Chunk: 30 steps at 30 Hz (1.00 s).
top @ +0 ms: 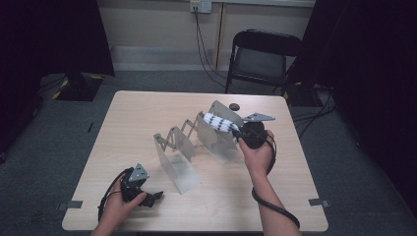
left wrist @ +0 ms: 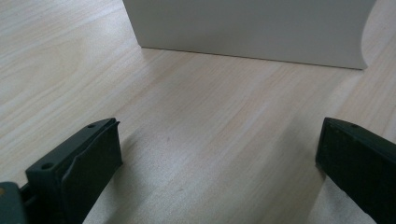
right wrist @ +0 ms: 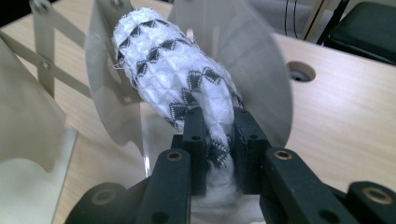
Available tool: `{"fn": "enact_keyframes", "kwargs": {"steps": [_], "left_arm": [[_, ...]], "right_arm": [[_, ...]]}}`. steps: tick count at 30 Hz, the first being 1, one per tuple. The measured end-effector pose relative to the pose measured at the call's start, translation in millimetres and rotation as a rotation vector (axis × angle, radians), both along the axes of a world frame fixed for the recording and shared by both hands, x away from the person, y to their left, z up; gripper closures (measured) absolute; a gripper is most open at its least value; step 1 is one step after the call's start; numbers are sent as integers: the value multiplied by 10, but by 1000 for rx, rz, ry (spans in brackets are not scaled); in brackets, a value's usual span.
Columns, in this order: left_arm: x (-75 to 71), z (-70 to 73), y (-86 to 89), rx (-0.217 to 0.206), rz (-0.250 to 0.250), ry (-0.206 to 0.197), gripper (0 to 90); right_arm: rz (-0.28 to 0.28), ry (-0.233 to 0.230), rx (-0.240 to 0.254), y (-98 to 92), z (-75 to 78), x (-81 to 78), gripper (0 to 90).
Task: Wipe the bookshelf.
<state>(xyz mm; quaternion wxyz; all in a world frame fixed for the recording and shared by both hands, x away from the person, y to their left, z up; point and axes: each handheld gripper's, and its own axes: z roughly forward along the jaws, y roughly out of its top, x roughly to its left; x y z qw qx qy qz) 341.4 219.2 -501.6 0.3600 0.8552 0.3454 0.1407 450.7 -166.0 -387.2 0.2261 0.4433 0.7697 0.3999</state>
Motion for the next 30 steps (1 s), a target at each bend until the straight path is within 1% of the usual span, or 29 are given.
{"fn": "enact_keyframes", "kwargs": {"steps": [2, 4, 7, 8, 10, 12, 15, 17, 22, 27, 30], "left_arm": [[0, 0, 0, 0, 0, 0, 0], [0, 0, 0, 0, 0, 0, 0], [0, 0, 0, 0, 0, 0, 0], [0, 0, 0, 0, 0, 0, 0], [-1, 0, -1, -1, 2, 0, 0], [-1, 0, -1, -1, 2, 0, 0], [-1, 0, -1, -1, 2, 0, 0], [-1, 0, -1, 0, 2, 0, 0], [-1, 0, -1, -1, 2, 0, 0], [-1, 0, 0, 0, 2, 0, 0], [0, 0, 0, 0, 0, 0, 0]], "right_arm": [[1, -14, 10, -4, 85, -1, 770], [2, -25, 31, -13, 162, -1, 770], [4, -47, 29, -6, 261, 1, 771], [3, -54, 37, -2, 295, 1, 770], [4, -68, 50, 11, 329, 1, 771], [18, -73, 43, 46, 335, 3, 770], [39, -63, 29, 112, 265, -1, 770], [46, -50, 15, 146, 178, 3, 770], [49, -4, -1, 183, -85, 27, 771], [35, 32, -16, 169, -285, 46, 771], [42, 46, -23, 177, -377, 51, 771]]}}
